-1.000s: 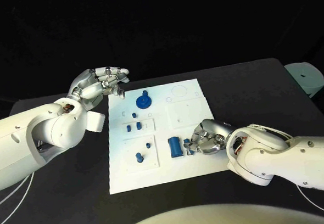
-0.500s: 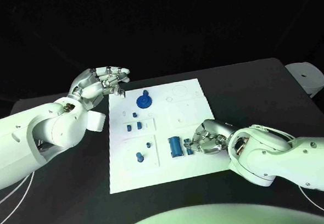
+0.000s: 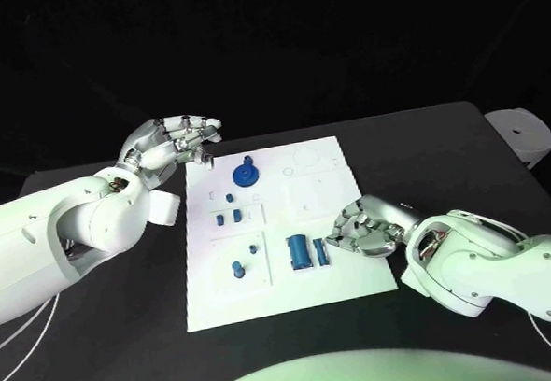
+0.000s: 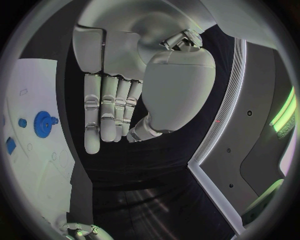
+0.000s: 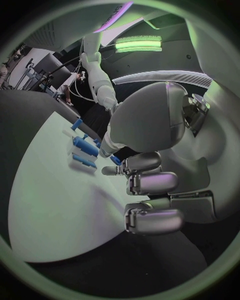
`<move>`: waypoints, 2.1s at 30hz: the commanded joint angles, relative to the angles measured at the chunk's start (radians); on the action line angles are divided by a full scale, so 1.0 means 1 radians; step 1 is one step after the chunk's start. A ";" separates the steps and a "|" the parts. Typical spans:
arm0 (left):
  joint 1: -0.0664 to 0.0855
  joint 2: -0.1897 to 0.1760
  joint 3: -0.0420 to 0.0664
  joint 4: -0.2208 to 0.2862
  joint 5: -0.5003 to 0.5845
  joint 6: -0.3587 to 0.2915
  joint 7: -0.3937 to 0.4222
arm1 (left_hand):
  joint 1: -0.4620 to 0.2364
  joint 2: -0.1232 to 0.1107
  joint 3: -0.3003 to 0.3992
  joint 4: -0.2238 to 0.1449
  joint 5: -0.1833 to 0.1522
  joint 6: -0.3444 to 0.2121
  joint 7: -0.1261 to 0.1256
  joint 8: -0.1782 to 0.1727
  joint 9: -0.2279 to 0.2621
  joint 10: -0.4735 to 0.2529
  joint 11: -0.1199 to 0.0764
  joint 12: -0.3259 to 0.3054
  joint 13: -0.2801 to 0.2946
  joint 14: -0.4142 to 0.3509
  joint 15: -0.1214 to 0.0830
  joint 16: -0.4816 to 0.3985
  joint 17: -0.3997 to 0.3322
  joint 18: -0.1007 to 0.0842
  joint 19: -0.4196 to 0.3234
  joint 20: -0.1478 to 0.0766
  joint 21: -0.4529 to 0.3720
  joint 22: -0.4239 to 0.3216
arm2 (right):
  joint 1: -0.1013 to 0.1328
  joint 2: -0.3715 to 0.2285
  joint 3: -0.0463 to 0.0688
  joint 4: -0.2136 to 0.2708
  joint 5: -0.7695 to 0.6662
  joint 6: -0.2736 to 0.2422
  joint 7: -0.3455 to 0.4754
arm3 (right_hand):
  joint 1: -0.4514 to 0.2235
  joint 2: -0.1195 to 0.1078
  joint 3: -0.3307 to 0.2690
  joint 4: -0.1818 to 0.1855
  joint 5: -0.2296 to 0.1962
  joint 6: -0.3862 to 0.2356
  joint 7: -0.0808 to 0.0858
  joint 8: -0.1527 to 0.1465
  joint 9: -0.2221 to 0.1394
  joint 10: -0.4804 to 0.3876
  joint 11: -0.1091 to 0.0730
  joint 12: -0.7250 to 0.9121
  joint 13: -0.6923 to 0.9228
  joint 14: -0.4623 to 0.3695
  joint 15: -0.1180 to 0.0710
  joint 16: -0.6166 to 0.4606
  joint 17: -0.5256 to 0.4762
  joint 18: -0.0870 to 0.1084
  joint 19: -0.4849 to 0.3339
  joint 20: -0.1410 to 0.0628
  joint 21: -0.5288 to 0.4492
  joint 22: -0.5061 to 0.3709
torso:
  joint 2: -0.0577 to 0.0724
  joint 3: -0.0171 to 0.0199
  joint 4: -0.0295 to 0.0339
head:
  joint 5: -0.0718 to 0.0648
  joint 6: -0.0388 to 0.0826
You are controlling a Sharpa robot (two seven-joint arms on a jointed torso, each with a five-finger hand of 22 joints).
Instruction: Assemble the parts on the task board
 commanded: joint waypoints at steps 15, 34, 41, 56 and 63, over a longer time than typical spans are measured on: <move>-0.020 0.086 -0.011 -0.144 0.060 0.047 0.067 | -0.033 -0.051 -0.094 0.094 -0.006 -0.050 0.009 0.011 -0.002 -0.016 0.028 -0.127 -0.107 -0.208 0.047 -0.278 -0.144 0.009 -0.139 0.060 -0.293 -0.180 | 0.111 0.096 0.009 -0.325 0.939 0.019 0.634 | 0.178 -0.045 0.110 -0.042 -0.061 -0.093 0.069 -0.098 -0.050 -0.472 0.071 -0.953 -0.566 -0.271 0.075 -0.846 -0.606 0.171 -0.281 0.071 -1.257 -0.358 | -0.071 -0.0250 -0.0063 | -0.004 0.064; -0.057 0.212 -0.012 -0.361 0.191 0.032 0.133 | 0.043 -0.033 -0.144 0.145 -0.004 -0.078 -0.018 -0.057 -0.089 0.048 0.059 -0.490 -0.236 -0.274 0.124 -0.909 -0.296 0.002 -0.192 0.166 -0.739 -0.575 | 0.119 0.297 0.018 -0.667 1.103 0.172 0.709 | 0.150 -0.025 0.141 -0.076 -0.114 -0.082 0.107 -0.221 -0.193 -0.434 0.152 -1.287 -1.183 -0.495 0.194 -1.399 -0.936 0.170 -0.545 0.209 -1.389 -0.993 | -0.118 -0.0147 -0.0053 | 0.051 0.137; -0.061 0.203 -0.008 -0.327 0.145 -0.013 0.096 | -0.552 0.142 -0.547 -0.048 -0.212 -0.852 -0.189 -0.341 -0.338 -0.947 -0.111 -0.581 -0.300 -1.084 -0.034 -1.184 -0.488 -0.178 -1.078 -0.120 -0.800 -0.700 | 0.110 0.279 0.032 -0.617 1.086 0.071 0.690 | -0.429 0.119 -0.345 -0.252 -0.222 -0.910 -0.101 -0.375 -0.611 -1.458 -0.020 -1.361 -1.307 -1.467 0.053 -1.541 -1.307 -0.014 -1.465 -0.044 -1.451 -1.307 | -0.115 -0.0175 0.0072 | 0.032 0.151; -0.125 0.187 0.031 -0.078 0.116 -0.424 0.121 | -1.353 0.142 -0.547 -0.048 -0.212 -0.852 -0.189 -0.341 -0.338 -0.947 -0.111 -0.581 -0.300 -1.084 -0.034 -1.184 -0.488 -0.178 -1.078 -0.120 -0.800 -0.700 | 0.032 0.180 0.139 -0.299 1.235 -0.202 0.817 | -1.203 0.119 -0.345 -0.252 -0.222 -0.910 -0.101 -0.375 -0.611 -1.458 -0.020 -1.361 -1.307 -1.467 0.053 -1.541 -1.307 -0.014 -1.465 -0.044 -1.451 -1.307 | -0.123 -0.0060 0.0826 | -0.016 0.254; -0.145 0.181 0.044 0.001 0.107 -0.555 0.129 | -1.353 0.142 -0.547 -0.048 -0.212 -0.852 -0.189 -0.341 -0.338 -0.947 -0.111 -0.581 -0.300 -1.084 -0.034 -1.184 -0.488 -0.178 -1.078 -0.120 -0.800 -0.700 | 0.025 0.171 0.149 -0.271 1.248 -0.226 0.828 | -1.203 0.119 -0.345 -0.252 -0.222 -0.910 -0.101 -0.375 -0.611 -1.458 -0.020 -1.361 -1.307 -1.467 0.053 -1.541 -1.307 -0.014 -1.465 -0.044 -1.451 -1.307 | -0.123 -0.0060 0.0826 | -0.016 0.254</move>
